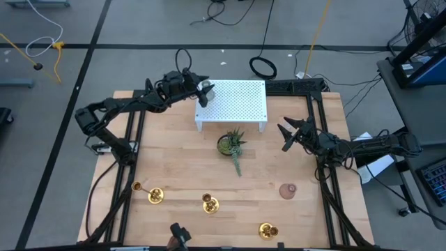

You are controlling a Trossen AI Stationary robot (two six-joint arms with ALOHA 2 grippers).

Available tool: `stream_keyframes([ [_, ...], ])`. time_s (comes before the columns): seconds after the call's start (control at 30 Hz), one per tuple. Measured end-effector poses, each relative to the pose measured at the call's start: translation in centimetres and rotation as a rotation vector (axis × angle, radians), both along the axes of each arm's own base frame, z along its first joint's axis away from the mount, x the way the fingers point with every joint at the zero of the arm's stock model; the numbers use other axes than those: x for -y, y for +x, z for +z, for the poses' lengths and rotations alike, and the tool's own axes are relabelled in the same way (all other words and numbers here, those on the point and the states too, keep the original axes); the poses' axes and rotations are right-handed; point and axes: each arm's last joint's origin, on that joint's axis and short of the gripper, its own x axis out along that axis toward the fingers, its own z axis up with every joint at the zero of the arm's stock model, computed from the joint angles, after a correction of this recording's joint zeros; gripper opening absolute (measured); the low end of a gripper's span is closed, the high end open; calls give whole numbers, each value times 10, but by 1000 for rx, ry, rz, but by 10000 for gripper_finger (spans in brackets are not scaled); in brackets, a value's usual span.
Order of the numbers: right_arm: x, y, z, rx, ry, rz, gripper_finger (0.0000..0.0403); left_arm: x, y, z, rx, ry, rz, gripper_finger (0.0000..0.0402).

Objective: Pick & Place candle stick holders
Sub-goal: Put the green glass candle holder on the shelf, then put the transparent glass candle holder on the shelf

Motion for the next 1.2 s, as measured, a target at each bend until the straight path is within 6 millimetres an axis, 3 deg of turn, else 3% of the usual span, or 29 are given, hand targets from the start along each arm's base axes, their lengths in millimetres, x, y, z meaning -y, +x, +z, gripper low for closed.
stream_keyframes([
  [0.27, 0, 0, 0, 0, 0, 0, 197, -5, -4, 1, 6, 18, 18, 221],
  [0.67, 0, 0, 0, -10, -12, 0, 197, -3, -2, 11, 84, 79, -88, 221],
  [0.93, 0, 0, 0, -64, -75, -2, 217, 4, -14, 33, 105, 113, -71, 221],
  [1.2, 2, -2, 0, -69, -73, -97, 283, 41, -43, 77, 103, 123, -112, 221],
])
